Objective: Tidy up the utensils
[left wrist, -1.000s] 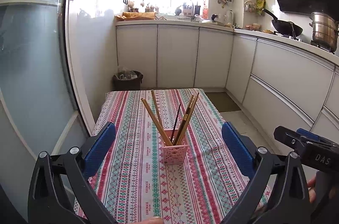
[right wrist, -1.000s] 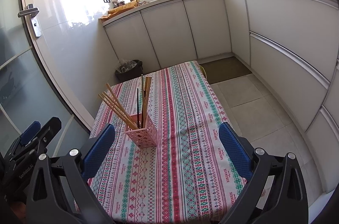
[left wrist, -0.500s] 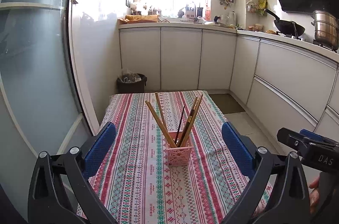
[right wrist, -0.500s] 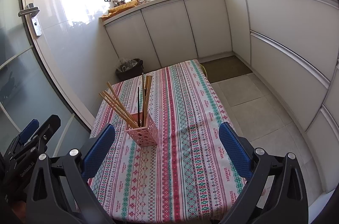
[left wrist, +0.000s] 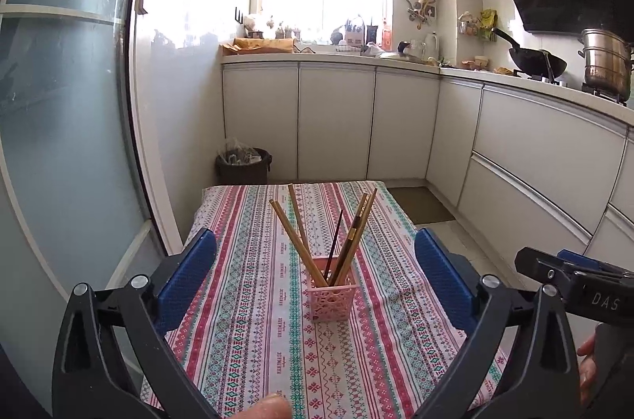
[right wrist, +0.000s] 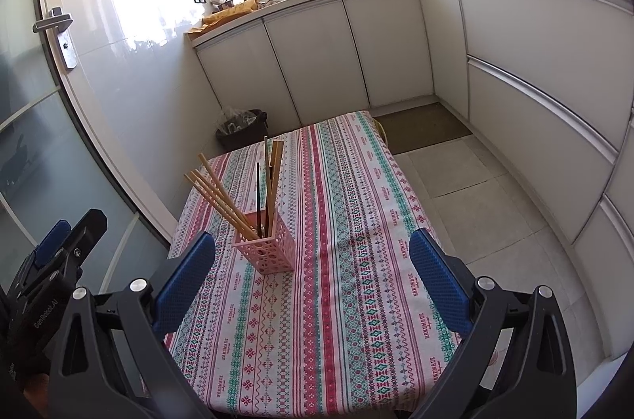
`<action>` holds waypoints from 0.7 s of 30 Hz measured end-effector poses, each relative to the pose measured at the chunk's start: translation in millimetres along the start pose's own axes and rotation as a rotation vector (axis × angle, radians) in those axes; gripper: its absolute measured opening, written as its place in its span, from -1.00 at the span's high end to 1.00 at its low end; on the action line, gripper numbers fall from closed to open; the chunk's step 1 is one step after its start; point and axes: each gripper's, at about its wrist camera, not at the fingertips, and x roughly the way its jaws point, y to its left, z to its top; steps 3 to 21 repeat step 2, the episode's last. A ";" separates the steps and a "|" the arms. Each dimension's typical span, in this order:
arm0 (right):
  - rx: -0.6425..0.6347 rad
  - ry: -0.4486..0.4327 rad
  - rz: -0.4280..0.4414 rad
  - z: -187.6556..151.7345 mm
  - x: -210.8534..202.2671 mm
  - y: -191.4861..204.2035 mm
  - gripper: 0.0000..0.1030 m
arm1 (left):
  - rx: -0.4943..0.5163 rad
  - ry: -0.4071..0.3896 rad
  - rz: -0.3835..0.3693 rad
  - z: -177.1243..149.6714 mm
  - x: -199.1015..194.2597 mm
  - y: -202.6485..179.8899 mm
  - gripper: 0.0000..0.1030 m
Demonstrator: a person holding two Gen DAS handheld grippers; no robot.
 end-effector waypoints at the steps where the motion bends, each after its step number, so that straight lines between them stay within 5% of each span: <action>1: 0.000 0.000 0.000 -0.1 0.0 0.1 -0.86 | 0.006 0.002 0.005 -0.1 0.5 -0.4 -0.86; 21: 0.000 0.001 0.000 0.1 -0.1 -0.2 -0.86 | 0.011 0.003 0.007 -0.7 0.5 -1.6 -0.86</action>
